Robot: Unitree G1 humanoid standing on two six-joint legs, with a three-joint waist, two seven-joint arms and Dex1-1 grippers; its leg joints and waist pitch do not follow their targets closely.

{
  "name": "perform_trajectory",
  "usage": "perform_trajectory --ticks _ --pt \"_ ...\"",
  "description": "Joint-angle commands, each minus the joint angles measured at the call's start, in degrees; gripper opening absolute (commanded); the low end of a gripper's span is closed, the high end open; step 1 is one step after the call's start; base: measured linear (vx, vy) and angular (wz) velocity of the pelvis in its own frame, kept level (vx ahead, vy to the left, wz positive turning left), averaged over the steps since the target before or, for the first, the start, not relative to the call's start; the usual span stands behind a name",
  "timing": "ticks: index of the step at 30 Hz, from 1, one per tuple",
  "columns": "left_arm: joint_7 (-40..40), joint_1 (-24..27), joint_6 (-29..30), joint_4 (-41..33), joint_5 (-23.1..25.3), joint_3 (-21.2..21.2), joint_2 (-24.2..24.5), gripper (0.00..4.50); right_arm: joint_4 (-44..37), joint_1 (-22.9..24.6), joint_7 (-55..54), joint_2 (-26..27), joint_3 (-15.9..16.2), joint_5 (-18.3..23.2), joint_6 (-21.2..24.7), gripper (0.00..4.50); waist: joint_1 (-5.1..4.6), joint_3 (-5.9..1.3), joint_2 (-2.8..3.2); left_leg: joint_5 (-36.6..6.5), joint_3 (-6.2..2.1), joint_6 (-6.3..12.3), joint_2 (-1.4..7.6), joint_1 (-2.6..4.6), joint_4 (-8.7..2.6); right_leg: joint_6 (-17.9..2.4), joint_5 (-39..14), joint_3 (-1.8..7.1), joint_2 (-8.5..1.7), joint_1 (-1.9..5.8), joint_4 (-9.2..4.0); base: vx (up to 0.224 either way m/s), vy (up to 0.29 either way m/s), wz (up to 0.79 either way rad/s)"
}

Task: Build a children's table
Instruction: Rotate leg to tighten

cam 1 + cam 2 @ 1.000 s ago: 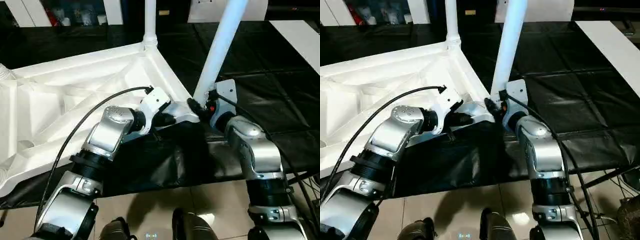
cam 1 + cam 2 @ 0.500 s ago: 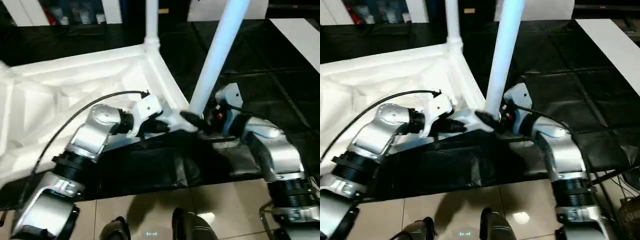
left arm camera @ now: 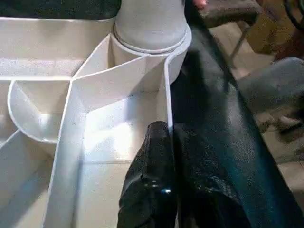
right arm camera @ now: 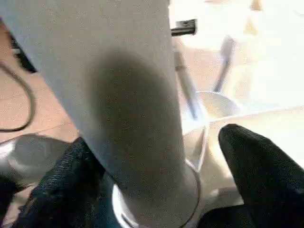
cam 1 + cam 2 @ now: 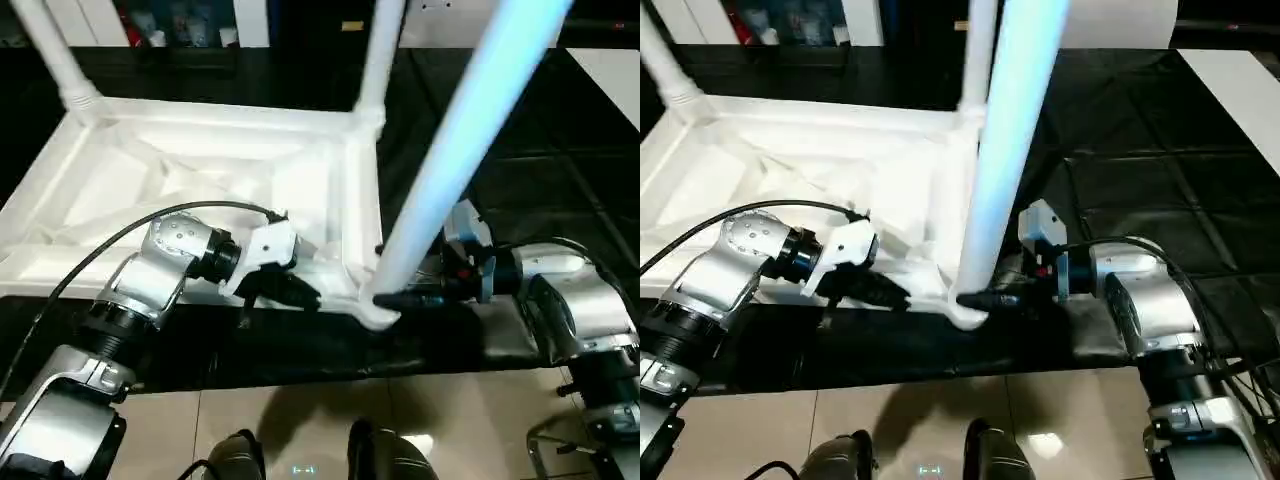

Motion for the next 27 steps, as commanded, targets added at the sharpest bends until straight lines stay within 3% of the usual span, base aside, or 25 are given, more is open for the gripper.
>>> perform_trajectory --ticks 1,15,24,27 --pt "-4.58 0.05 -1.98 -0.03 -0.93 -3.09 0.06 0.00 1.07 -0.49 1.52 -1.06 0.33 0.50 -1.02 3.61 -0.12 -4.37 -0.23 -7.40 0.22 7.55 1.77 0.33 -2.91 -14.52 -13.73 2.75 -3.36 4.61 -3.00 0.000 0.000 0.00" --pt "-5.56 -1.19 -5.46 2.99 -0.29 -2.80 -0.55 0.00 3.41 -1.80 6.87 -0.47 2.59 0.99 -2.87 2.36 0.38 -4.54 -0.28 -7.12 0.21 7.18 1.75 0.27 -2.89 -14.04 -14.21 2.70 -3.26 4.61 -3.03 0.000 0.000 0.00" --pt "-4.57 -1.21 -5.57 3.76 -0.18 -2.19 -0.97 0.00 2.14 -0.88 7.74 -0.41 2.79 1.97 -1.70 2.07 0.44 -4.49 -0.39 -6.82 0.27 7.34 1.70 0.28 -2.86 -13.88 -14.02 2.72 -3.22 4.57 -3.03 0.000 0.000 0.00" --pt "-2.27 -0.78 -3.15 3.24 -1.22 -1.06 -2.31 0.00 -1.13 1.38 5.99 0.19 2.13 3.60 0.59 2.06 0.63 -4.40 -0.31 -6.55 0.24 7.34 1.74 0.26 -2.89 -13.78 -13.96 2.75 -3.25 4.56 -3.03 0.000 0.000 0.00"
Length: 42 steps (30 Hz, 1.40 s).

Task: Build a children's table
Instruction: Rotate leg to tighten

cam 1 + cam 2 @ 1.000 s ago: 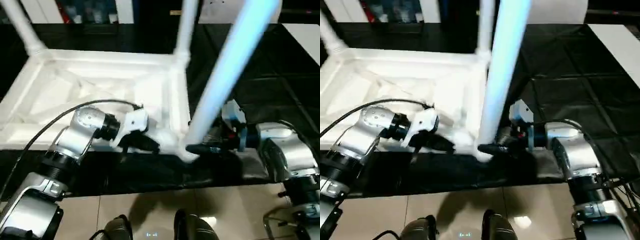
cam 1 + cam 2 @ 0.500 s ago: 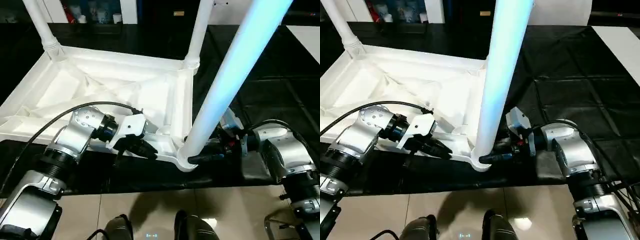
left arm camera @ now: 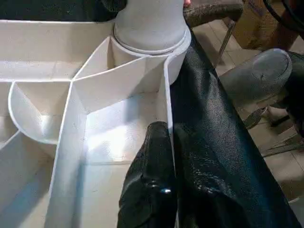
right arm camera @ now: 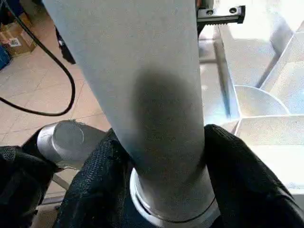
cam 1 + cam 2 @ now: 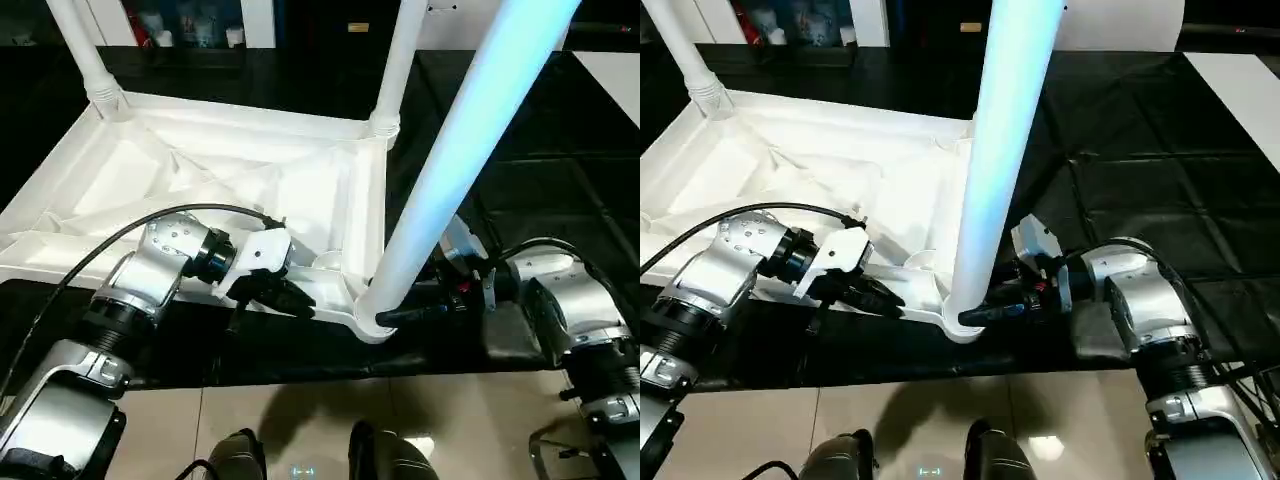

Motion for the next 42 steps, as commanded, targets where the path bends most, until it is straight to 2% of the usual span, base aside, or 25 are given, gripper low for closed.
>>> perform_trajectory --ticks 1,4,5,7,9,11,13,15,19,21,24,25,27,29,31,33,35,39,41,42 --pt "0.32 0.16 0.71 -0.27 -0.43 -1.31 -1.46 0.00 -2.88 1.26 0.22 0.47 0.38 2.57 1.99 2.06 -0.19 -4.41 -0.37 -6.31 0.26 7.36 1.75 0.24 -2.94 -13.69 -13.52 2.77 -3.15 4.61 -3.00 0.000 0.000 0.00" --pt "3.86 0.59 3.30 -1.32 -0.68 -0.38 -3.11 0.00 -6.71 4.04 -3.98 1.89 -0.94 4.23 5.03 2.06 -0.11 -4.31 -0.37 -6.95 0.27 7.41 1.75 0.32 -3.01 -13.55 -14.63 2.73 -3.19 4.50 -3.19 0.000 0.000 0.00" --pt "5.72 0.87 4.80 -2.08 -0.44 -0.21 -3.81 0.00 -8.08 5.25 -6.57 2.95 -1.68 4.58 5.62 2.06 0.07 -4.04 -0.14 -7.61 0.22 6.92 1.82 0.28 -3.14 -12.94 -16.26 2.77 -3.24 4.38 -3.42 0.000 0.000 0.00" --pt "8.09 1.22 6.72 -3.08 0.01 -0.09 -4.63 0.00 -9.77 6.73 -9.71 4.27 -2.55 5.05 6.63 2.05 0.22 -4.01 -0.21 -8.88 0.15 5.99 1.74 0.35 -3.26 -11.83 -19.47 2.71 -3.32 4.31 -3.81 0.000 0.000 0.00" --pt "12.04 1.61 10.28 -4.39 0.32 0.53 -6.54 0.00 -12.37 8.81 -14.80 6.48 -3.39 4.47 7.16 2.05 0.04 -3.75 -0.35 -10.81 -0.08 4.64 1.61 0.40 -3.54 -10.06 -23.96 2.68 -3.38 4.14 -4.36 0.000 0.000 0.00" --pt "13.73 1.74 11.99 -5.10 0.12 0.87 -7.57 0.00 -13.81 9.66 -17.50 7.47 -3.51 4.22 8.49 2.05 -0.30 -3.63 -0.49 -11.41 -0.22 4.19 1.41 0.37 -3.72 -8.53 -27.02 2.65 -3.39 4.17 -4.81 0.000 0.000 0.00" --pt "15.57 1.72 13.37 -5.50 0.42 1.04 -8.49 0.00 -15.32 10.51 -19.97 8.66 -3.40 3.70 8.75 2.05 -0.61 -3.64 -0.28 -11.42 -0.31 4.03 1.39 0.29 -3.78 -7.78 -28.09 2.67 -3.42 4.09 -4.95 0.000 0.000 0.00" --pt "21.35 0.94 17.02 -5.14 2.50 1.35 -10.87 0.00 -18.38 11.92 -27.28 12.28 -2.72 1.18 9.61 2.05 -1.04 -3.68 -0.39 -11.07 -0.35 3.88 1.33 0.11 -3.82 -7.36 -27.48 2.66 -3.38 4.09 -4.99 0.000 0.000 0.00" --pt "27.54 -0.83 19.28 -2.97 4.21 2.10 -13.60 0.00 -19.16 11.62 -35.30 16.55 -2.18 -1.47 12.01 2.05 -1.66 -3.76 -0.58 -9.86 -0.31 4.03 0.97 -0.05 -3.70 -6.93 -26.85 2.59 -3.26 4.14 -4.98 0.000 0.000 0.00" --pt "29.25 -1.29 19.90 -2.46 4.66 2.40 -14.46 0.00 -19.18 11.41 -37.78 17.95 -2.09 -2.18 12.39 2.05 -1.88 -3.64 -0.58 -9.97 -0.29 4.09 0.84 -0.16 -3.76 -6.06 -28.51 2.47 -3.23 4.06 -5.28 0.000 0.000 0.00" --pt "35.35 -3.23 22.39 -0.63 6.89 2.60 -17.50 0.00 -16.64 8.23 -51.51 25.92 -3.29 -5.01 14.41 2.02 -2.18 -3.67 -0.29 -10.67 -0.44 2.91 0.84 0.15 -3.93 -5.13 -30.79 2.42 -3.28 3.74 -5.53 0.000 0.000 0.00" --pt "37.04 -3.57 23.24 -0.48 7.55 2.79 -18.26 0.00 -15.55 7.14 -55.59 28.56 -3.99 -5.76 14.89 2.01 -2.27 -3.59 -0.28 -10.81 -0.48 2.63 0.85 0.04 -3.98 -5.11 -30.79 2.43 -3.29 3.72 -5.47 0.000 0.000 0.00" --pt "38.79 -4.05 24.16 -0.03 8.13 2.96 -19.12 0.00 -11.87 4.48 -62.79 32.63 -5.92 -7.25 14.47 2.01 -2.57 -3.65 0.15 -11.54 -0.58 2.12 0.83 0.19 -4.09 -5.19 -29.72 2.37 -3.25 3.79 -5.53 0.000 0.000 0.00" --pt "40.13 -4.31 24.91 0.15 8.58 3.18 -19.76 0.00 -9.78 2.89 -67.49 35.08 -7.28 -8.01 14.37 2.01 -3.39 -3.70 0.09 -11.88 -0.53 1.90 0.82 0.07 -4.10 -6.32 -26.53 2.45 -3.11 3.77 -5.25 0.000 0.000 0.00" --pt "40.55 -4.42 25.29 0.17 8.67 3.24 -20.03 0.00 -8.90 2.19 -69.50 36.12 -7.82 -8.39 14.60 2.01 -3.44 -3.72 0.22 -11.68 -0.45 2.14 0.86 0.14 -4.06 -6.81 -24.75 2.53 -3.11 3.85 -5.13 0.000 0.000 0.00" --pt "41.14 -4.50 25.38 0.18 8.72 3.33 -20.31 0.00 -8.38 1.71 -71.55 37.03 -8.04 -9.45 14.42 2.01 -3.59 -3.88 0.05 -10.81 -0.31 2.79 0.85 0.04 -3.99 -7.96 -20.61 2.57 -2.94 4.11 -4.77 0.000 0.000 0.00" --pt "41.21 -4.55 25.12 0.20 8.93 3.34 -20.31 0.00 -8.44 1.69 -72.76 37.51 -7.86 -10.66 14.36 2.01 -3.64 -3.87 0.02 -10.31 -0.23 3.26 0.81 -0.04 -4.00 -8.68 -19.00 2.61 -2.97 4.27 -4.63 0.000 0.000 0.00" --pt "39.37 -4.06 23.37 -0.28 9.12 3.02 -19.53 0.00 -9.71 2.99 -73.77 37.73 -8.09 -11.91 13.90 2.01 -3.61 -3.75 0.18 -11.41 -0.22 3.17 0.90 0.16 -4.08 -8.30 -21.10 2.69 -3.08 4.15 -4.88 0.000 0.000 0.00" --pt "38.64 -3.62 22.67 -0.65 8.87 2.84 -19.12 0.00 -10.22 3.70 -74.15 37.26 -8.55 -11.76 13.29 2.71 -3.63 -3.80 0.29 -11.58 -0.24 3.07 0.94 0.17 -4.10 -8.21 -20.92 2.70 -3.06 4.15 -4.87 0.000 0.000 0.00" --pt "38.27 -3.34 21.91 -0.86 8.68 2.77 -18.83 0.00 -10.97 4.41 -74.00 36.47 -8.36 -11.91 13.03 2.71 -3.59 -3.94 0.26 -11.00 -0.24 3.12 0.97 0.15 -4.07 -8.51 -19.57 2.74 -3.04 4.27 -4.69 0.000 0.000 0.00"
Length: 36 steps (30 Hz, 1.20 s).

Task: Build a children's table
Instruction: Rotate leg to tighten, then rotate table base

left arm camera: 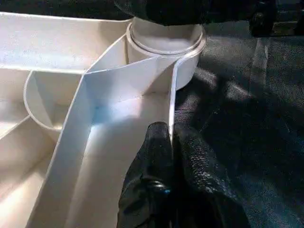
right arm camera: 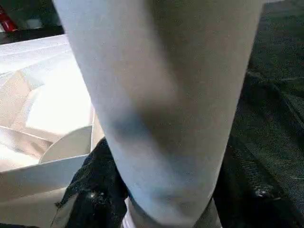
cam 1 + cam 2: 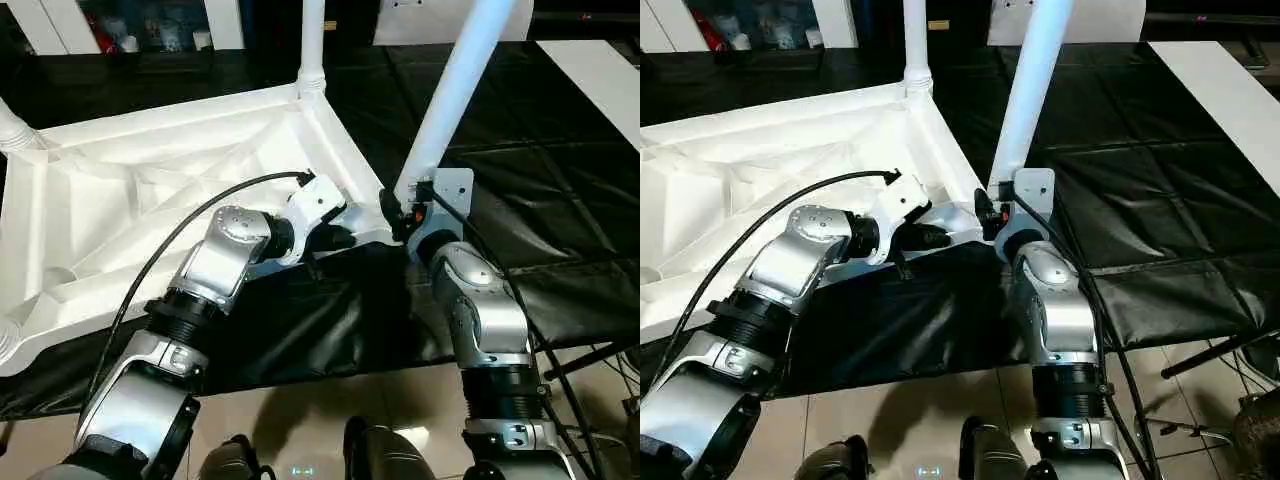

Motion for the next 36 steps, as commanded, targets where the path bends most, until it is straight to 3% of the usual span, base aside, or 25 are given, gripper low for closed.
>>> perform_trajectory --ticks 1,6,8,10,12,14,15,17,18,20,24,28,30,31,33,36 --pt "1.42 0.53 -1.05 0.57 0.05 -2.70 -2.34 0.00 -0.19 1.99 3.83 3.91 7.34 2.99 1.43 2.73 0.23 -3.92 0.31 -10.56 -0.16 3.63 1.11 0.03 -3.50 -8.97 -18.56 2.70 -3.07 4.17 -4.18 0.000 0.000 0.00" --pt "0.22 1.31 -6.15 0.51 -1.17 -1.71 -1.81 0.00 -4.93 6.01 5.57 -0.53 6.59 1.48 -1.80 3.19 0.59 -4.51 0.11 -5.92 0.10 5.53 1.22 0.04 -3.09 -11.99 -8.45 2.84 -2.90 4.61 -2.98 0.000 0.000 0.00" --pt "-0.21 1.83 -9.45 0.44 -2.39 -0.44 -1.83 0.00 -7.68 8.64 6.35 -3.64 5.75 0.40 -3.85 3.28 0.69 -4.59 0.11 -5.55 0.15 6.14 1.16 0.04 -2.94 -12.46 -7.48 2.82 -2.96 4.75 -2.97 0.000 0.000 0.00" --pt "-1.31 2.79 -10.88 -0.97 -5.51 2.21 -2.11 0.00 -13.01 13.07 8.60 -6.60 3.62 1.91 -3.86 3.55 0.85 -4.68 0.28 -6.37 0.16 6.92 1.14 -0.10 -2.89 -12.78 -8.31 2.82 -3.09 5.00 -3.09 0.000 0.000 0.00" --pt "-1.75 3.40 -11.75 -1.94 -6.98 3.37 -1.93 0.00 -15.47 15.77 8.74 -9.04 3.18 0.31 -5.53 3.62 1.09 -4.85 0.24 -6.26 0.16 6.97 1.08 -0.21 -2.75 -12.52 -8.90 2.80 -3.09 5.10 -3.09 0.000 0.000 0.00" --pt "-1.82 3.68 -12.61 -2.22 -7.48 3.69 -1.70 0.00 -16.49 16.99 9.19 -9.99 2.72 0.49 -6.24 3.70 1.00 -4.81 0.14 -6.82 0.16 7.01 1.12 -0.21 -2.78 -12.79 -9.86 2.70 -3.02 4.94 -3.22 0.000 0.000 0.00" --pt "-2.27 4.33 -12.95 -3.42 -8.81 4.73 -1.30 0.00 -18.52 19.05 10.37 -11.17 1.04 1.92 -6.89 3.88 1.12 -4.71 0.28 -7.85 0.17 6.92 1.21 -0.19 -2.74 -12.46 -11.24 2.71 -3.10 4.87 -3.44 0.000 0.000 0.00" --pt "-2.99 5.10 -12.44 -5.11 -10.26 5.79 -0.90 0.41 -20.54 20.81 11.72 -12.00 0.07 3.70 -6.42 4.08 1.24 -4.67 0.14 -8.76 0.17 7.05 1.32 -0.18 -2.80 -11.86 -13.02 2.71 -3.06 4.85 -3.54 0.000 0.000 0.00" --pt "-3.04 5.18 -12.27 -5.35 -10.42 5.91 -0.86 0.41 -20.75 20.98 11.95 -12.10 0.04 3.91 -6.28 4.08 1.27 -4.62 0.12 -8.97 0.15 7.05 1.32 -0.23 -2.82 -11.70 -13.50 2.69 -3.05 4.79 -3.57 0.000 0.000 0.00" --pt "-3.97 7.20 -8.89 -9.98 -12.11 7.46 0.81 0.45 -24.36 23.68 17.71 -14.44 1.29 7.67 -5.37 4.32 1.28 -4.63 0.24 -9.37 0.06 6.99 1.31 -0.29 -2.82 -11.06 -14.89 2.62 -3.08 4.92 -3.69 0.000 0.000 0.00" --pt "-4.05 10.78 -4.59 -15.69 -12.70 8.16 4.31 0.81 -27.45 24.71 20.84 -15.49 3.76 10.61 -4.21 4.50 0.71 -4.71 0.45 -8.94 -0.13 6.86 1.46 -0.55 -2.87 -10.42 -15.52 2.52 -2.96 4.90 -3.55 0.000 0.000 0.00" --pt "-2.60 16.70 1.55 -24.48 -14.09 10.56 8.40 1.23 -28.45 22.48 21.30 -14.22 6.29 12.01 -2.63 4.50 0.58 -4.49 0.83 -10.51 0.06 5.58 1.47 0.01 -2.87 -9.91 -18.96 2.57 -2.72 4.14 -3.96 0.000 0.000 0.00" --pt "-2.32 20.48 5.73 -30.60 -16.13 12.49 10.05 1.23 -28.41 20.84 20.51 -12.83 7.42 12.16 -1.74 4.50 0.61 -4.54 0.90 -10.37 -0.21 4.31 1.82 -0.03 -3.10 -11.14 -17.23 2.67 -2.90 4.36 -3.22 0.000 0.000 0.00" --pt "-2.09 21.72 7.24 -32.71 -16.83 13.04 10.58 1.46 -28.38 20.36 20.34 -12.52 7.79 12.29 -1.52 4.50 0.50 -4.43 0.96 -10.38 -0.16 4.35 1.77 -0.07 -3.10 -10.93 -17.37 2.65 -2.74 4.18 -3.37 0.000 0.000 0.00" --pt "-2.27 28.38 13.54 -42.09 -19.23 14.36 13.27 1.58 -26.58 17.34 20.09 -9.87 8.77 14.35 -0.84 4.50 0.61 -4.61 1.38 -10.76 -0.21 3.57 2.00 0.36 -3.11 -11.66 -16.25 2.73 -2.84 4.14 -2.99 0.000 0.000 0.00" --pt "-2.32 31.42 15.73 -45.61 -19.33 14.56 14.78 1.89 -25.55 15.86 19.76 -8.73 9.12 15.08 -0.60 4.50 0.39 -4.27 1.42 -11.74 -0.13 3.37 1.72 0.18 -3.25 -10.73 -17.76 2.71 -2.49 3.99 -3.29 0.000 0.000 0.00"
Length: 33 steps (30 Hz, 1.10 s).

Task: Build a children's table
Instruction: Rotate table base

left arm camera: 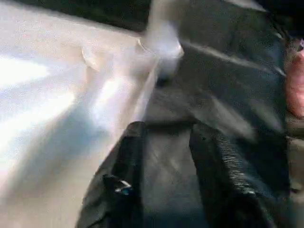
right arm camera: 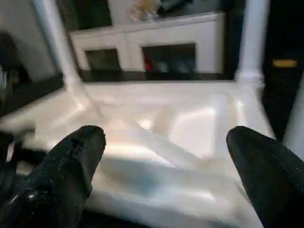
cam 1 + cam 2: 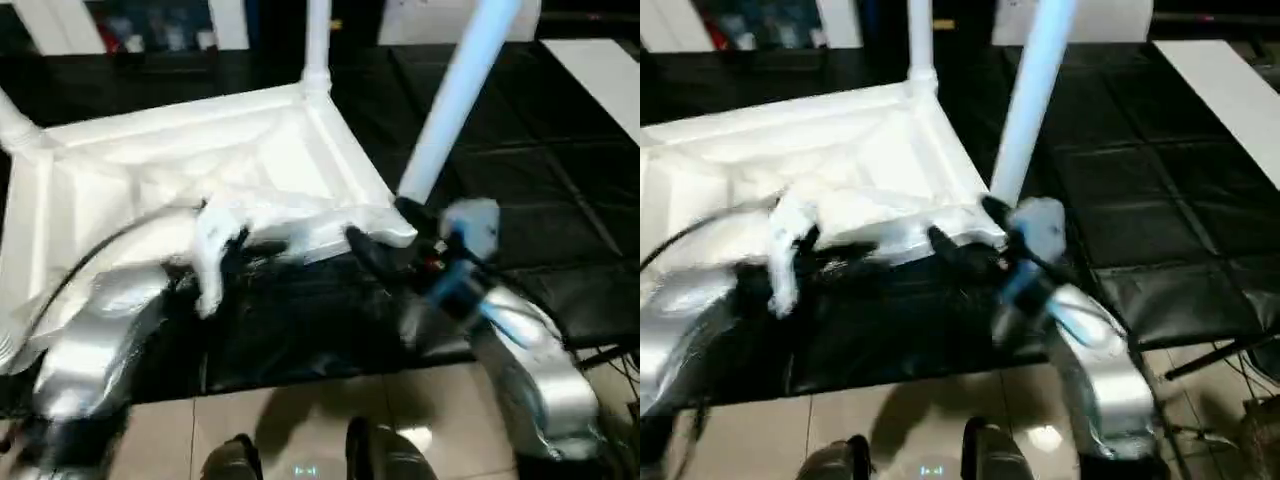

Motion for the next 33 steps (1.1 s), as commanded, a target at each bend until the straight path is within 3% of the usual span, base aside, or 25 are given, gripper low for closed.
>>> perform_trajectory --ticks 1,6,8,12,15,17,19,20,23,24,28,33 --pt "1.14 3.96 5.25 -6.38 -0.10 0.42 1.89 1.99 2.82 -2.05 -0.82 0.89 1.54 0.02 0.48 4.50 0.02 -4.36 1.23 -11.55 -0.11 2.90 1.59 0.39 -3.49 -10.60 -17.19 2.73 -2.58 3.99 -3.39 0.000 0.000 0.00" --pt "6.93 7.59 11.30 -10.73 1.12 0.13 0.64 1.99 8.85 -6.02 -3.01 2.98 3.81 -2.81 1.60 4.50 0.15 -4.29 1.28 -12.89 -0.10 1.78 1.32 0.42 -3.49 -9.55 -18.69 2.74 -2.44 3.97 -3.68 0.000 0.000 0.00" --pt "10.90 8.53 14.37 -11.70 2.21 -0.92 -0.71 1.99 16.58 -9.80 -8.94 4.72 3.09 -6.67 1.02 4.50 -0.17 -4.23 1.15 -12.49 -0.28 0.93 1.26 0.29 -3.56 -10.03 -18.37 2.72 -2.42 3.98 -3.44 0.000 0.000 0.00" --pt "15.97 8.75 15.59 -9.72 6.17 -2.18 -1.78 1.99 24.20 -14.78 -13.91 6.02 0.35 -6.94 2.31 4.50 -0.10 -4.57 1.27 -12.14 -0.18 1.02 0.94 0.36 -3.17 -8.52 -17.51 2.74 -2.30 4.17 -3.43 0.000 0.000 0.00" --pt "19.79 8.85 14.60 -7.19 10.34 -3.40 -1.06 1.99 30.82 -19.08 -18.19 5.41 -1.52 -8.15 -0.41 4.50 -0.11 -4.98 1.24 -9.56 -0.15 1.63 0.90 0.42 -2.92 -9.40 -12.39 2.67 -2.14 4.35 -2.85 0.000 0.000 0.00" --pt "20.49 8.83 14.44 -7.12 10.53 -3.55 -0.86 1.99 32.29 -19.85 -19.66 5.18 -2.26 -8.32 -1.18 4.50 -0.06 -5.02 1.29 -8.76 -0.01 2.05 0.80 0.48 -2.81 -10.18 -11.01 2.65 -2.17 4.31 -2.69 0.000 0.000 0.00" --pt "20.85 8.78 14.02 -7.00 10.64 -3.54 -0.83 1.99 33.22 -20.34 -20.80 5.12 -3.20 -8.08 -1.52 4.50 0.01 -5.07 1.24 -8.42 0.05 2.43 0.78 0.33 -2.72 -10.32 -10.67 2.71 -2.21 4.42 -2.59 0.000 0.000 0.00" --pt "22.25 8.15 13.24 -6.85 10.55 -3.18 -1.20 1.99 36.34 -21.74 -23.95 3.87 -5.89 -8.59 -3.63 4.50 0.11 -4.98 1.59 -8.66 0.03 2.47 0.81 0.44 -2.73 -10.43 -10.87 2.59 -2.13 4.26 -2.60 0.000 0.000 0.00" --pt "22.99 7.85 13.10 -6.86 10.51 -3.08 -1.46 1.99 37.91 -22.42 -25.01 3.28 -6.74 -9.14 -4.81 4.50 0.40 -5.02 1.44 -9.46 0.16 2.29 0.81 0.64 -2.63 -10.53 -11.40 2.55 -1.98 4.13 -2.62 0.000 0.000 0.00" --pt "23.53 7.13 11.53 -6.56 10.64 -3.23 -1.82 1.99 40.88 -23.64 -26.53 0.86 -9.05 -9.53 -7.17 4.50 0.70 -5.04 1.45 -9.61 0.20 2.33 0.80 0.63 -2.58 -10.22 -11.57 2.57 -2.05 4.16 -2.64 0.000 0.000 0.00" --pt "23.64 6.68 9.99 -6.29 10.68 -3.32 -2.38 1.99 43.70 -24.64 -27.18 -2.69 -11.23 -9.56 -9.15 4.50 1.48 -5.16 1.46 -10.46 0.29 2.31 0.81 0.94 -2.43 -10.04 -12.11 2.49 -1.94 3.97 -2.70 0.000 0.000 0.00" --pt "24.47 6.51 8.35 -5.61 10.83 -3.63 -2.41 1.99 46.82 -25.52 -26.81 -6.26 -12.31 -9.47 -11.12 4.50 1.63 -5.20 1.18 -10.68 0.18 2.79 0.56 0.31 -2.25 -9.37 -13.41 2.26 -2.01 4.25 -2.78 0.000 0.000 0.00"
